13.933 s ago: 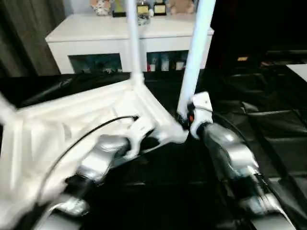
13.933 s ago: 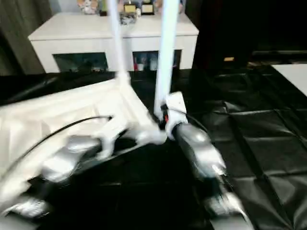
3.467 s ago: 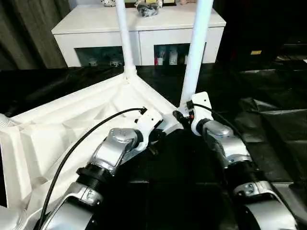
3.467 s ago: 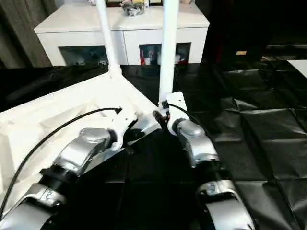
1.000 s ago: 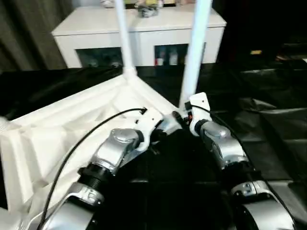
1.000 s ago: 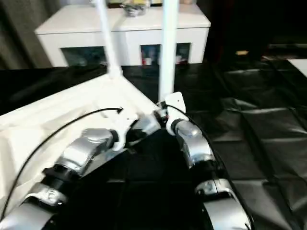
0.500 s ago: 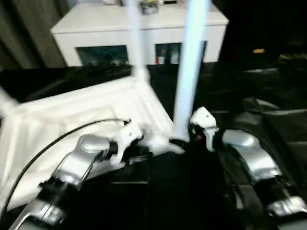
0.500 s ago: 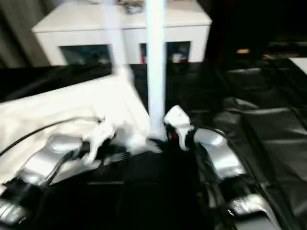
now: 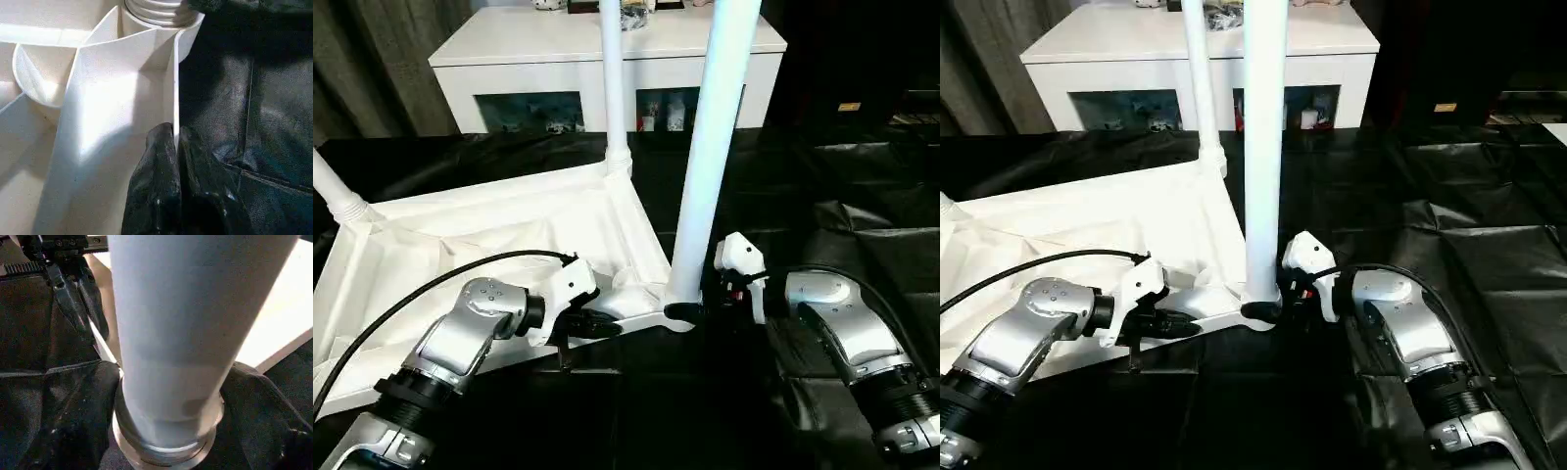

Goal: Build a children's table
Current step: Rotate leg to tighten

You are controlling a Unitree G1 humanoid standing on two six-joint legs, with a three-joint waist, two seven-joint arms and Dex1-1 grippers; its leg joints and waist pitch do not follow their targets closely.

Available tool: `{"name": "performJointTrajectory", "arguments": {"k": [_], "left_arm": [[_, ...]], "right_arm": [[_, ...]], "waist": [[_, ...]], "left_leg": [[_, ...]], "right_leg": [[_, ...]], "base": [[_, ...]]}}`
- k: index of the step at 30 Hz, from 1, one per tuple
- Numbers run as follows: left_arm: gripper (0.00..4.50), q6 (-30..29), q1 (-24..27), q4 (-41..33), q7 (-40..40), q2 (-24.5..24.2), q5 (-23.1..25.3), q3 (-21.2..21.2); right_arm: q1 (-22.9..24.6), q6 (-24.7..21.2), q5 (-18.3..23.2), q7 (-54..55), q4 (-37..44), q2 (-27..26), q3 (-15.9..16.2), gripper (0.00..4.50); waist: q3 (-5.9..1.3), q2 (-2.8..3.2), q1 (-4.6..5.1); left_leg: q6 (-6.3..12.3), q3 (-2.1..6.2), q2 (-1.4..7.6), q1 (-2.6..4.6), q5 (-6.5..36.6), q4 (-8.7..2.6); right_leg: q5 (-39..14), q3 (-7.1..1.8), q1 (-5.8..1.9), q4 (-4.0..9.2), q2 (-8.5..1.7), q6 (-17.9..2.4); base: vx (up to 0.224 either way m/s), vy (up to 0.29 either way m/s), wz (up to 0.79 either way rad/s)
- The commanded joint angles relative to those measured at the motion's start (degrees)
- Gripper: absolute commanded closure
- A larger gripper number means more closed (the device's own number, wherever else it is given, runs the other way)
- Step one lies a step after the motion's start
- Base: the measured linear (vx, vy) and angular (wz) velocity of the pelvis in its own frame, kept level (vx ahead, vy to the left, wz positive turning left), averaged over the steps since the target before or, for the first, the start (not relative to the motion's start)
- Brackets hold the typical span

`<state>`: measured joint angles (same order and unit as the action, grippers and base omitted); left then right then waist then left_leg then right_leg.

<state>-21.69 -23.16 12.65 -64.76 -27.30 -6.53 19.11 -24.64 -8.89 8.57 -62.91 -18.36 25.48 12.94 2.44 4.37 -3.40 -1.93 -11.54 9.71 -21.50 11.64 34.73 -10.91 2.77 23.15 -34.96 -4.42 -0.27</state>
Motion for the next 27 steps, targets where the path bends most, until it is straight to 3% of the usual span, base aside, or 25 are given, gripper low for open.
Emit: {"name": "performJointTrajectory", "arguments": {"k": [1, 4, 12, 15, 18, 20, 23, 24, 27], "left_arm": [[4.50, -0.2, -0.1, -1.8, -1.7, -0.2, -1.3, 0.2], [4.50, 0.0, 0.0, -1.6, -1.8, -0.3, -1.1, 0.3], [4.50, -0.5, 0.7, -2.2, -2.2, -0.6, -1.0, 0.8], [4.50, -0.6, 0.3, -1.3, -0.2, 0.6, -0.8, 0.2], [4.50, -0.2, -2.7, 4.3, 9.6, 5.2, 2.4, -1.3], [4.50, -1.5, -5.4, 8.6, 17.5, 9.3, 4.4, -2.4], [4.50, -2.7, -7.0, 10.8, 22.0, 12.0, 5.0, -3.2], [4.50, -4.6, -9.2, 13.5, 27.9, 15.5, 5.2, -4.7], [4.50, -6.0, -11.3, 16.1, 32.7, 18.4, 5.5, -5.9]], "right_arm": [[-0.4, -0.4, 0.2, -0.2, 0.2, 0.3, 0.2, 1.43], [-0.4, -0.1, -0.4, -0.8, -0.1, 0.4, 0.6, 1.74], [0.0, -0.2, -0.9, -1.9, -0.2, 0.9, 1.6, 1.87], [-0.2, -1.7, -0.9, 1.2, -1.0, -0.6, 0.5, 1.88], [-2.8, -5.3, -3.2, 13.7, -6.5, -5.2, -2.2, 1.88], [-4.4, -7.3, -3.8, 22.3, -9.6, -9.1, -4.3, 1.88], [-5.2, -9.0, -3.7, 27.2, -10.9, -11.4, -5.6, 1.88], [-6.6, -10.7, -3.9, 33.7, -12.8, -14.2, -7.0, 1.88], [-8.1, -11.8, -4.4, 39.7, -15.2, -16.8, -8.4, 1.88]], "waist": [[-3.54, -0.45, 0.05], [-3.55, -0.45, 0.05], [-3.57, -0.55, 0.05], [-3.50, -0.67, 0.10], [-3.20, -0.83, 0.50], [-3.17, -0.98, 0.84], [-3.22, -0.94, 1.10], [-3.30, -0.72, 1.10], [-3.37, -0.89, 1.13]], "left_leg": [[4.37, 1.76, 3.45, 0.85, 9.4, -4.00], [4.04, 1.79, 3.46, 0.87, 9.6, -4.02], [4.46, 1.76, 3.46, 0.84, 9.0, -3.95], [4.30, 1.76, 3.43, 0.86, 9.1, -4.00], [3.09, 1.74, 3.24, 0.94, 10.9, -4.17], [0.91, 1.97, 3.07, 1.21, 13.2, -4.37], [-0.06, 1.98, 3.05, 1.52, 13.9, -4.41], [0.14, 2.02, 3.02, 1.18, 12.6, -4.38], [0.22, 1.83, 2.86, 1.51, 12.4, -4.23]], "right_leg": [[-5.7, -2.26, -2.78, 3.64, -3.80, -16.0], [-6.6, -2.31, -2.78, 3.67, -3.84, -15.7], [-5.8, -2.28, -2.81, 3.58, -3.83, -15.8], [-6.7, -2.29, -2.74, 3.66, -3.77, -15.7], [-10.3, -2.32, -2.55, 4.12, -3.75, -15.2], [-15.8, -2.34, -2.70, 4.58, -3.91, -13.5], [-16.4, -2.44, -2.39, 4.83, -3.81, -12.7], [-14.8, -2.54, -2.56, 4.66, -3.93, -12.6], [-13.9, -2.51, -2.32, 4.89, -3.77, -13.0]], "base": [[0.000, 0.000, 0.00], [0.000, 0.000, 0.00], [0.000, 0.000, 0.00], [0.000, 0.000, 0.00], [0.000, 0.000, 0.00], [0.000, 0.000, 0.00], [0.000, 0.000, 0.00], [0.000, 0.000, 0.00], [0.000, 0.000, 0.00]]}}
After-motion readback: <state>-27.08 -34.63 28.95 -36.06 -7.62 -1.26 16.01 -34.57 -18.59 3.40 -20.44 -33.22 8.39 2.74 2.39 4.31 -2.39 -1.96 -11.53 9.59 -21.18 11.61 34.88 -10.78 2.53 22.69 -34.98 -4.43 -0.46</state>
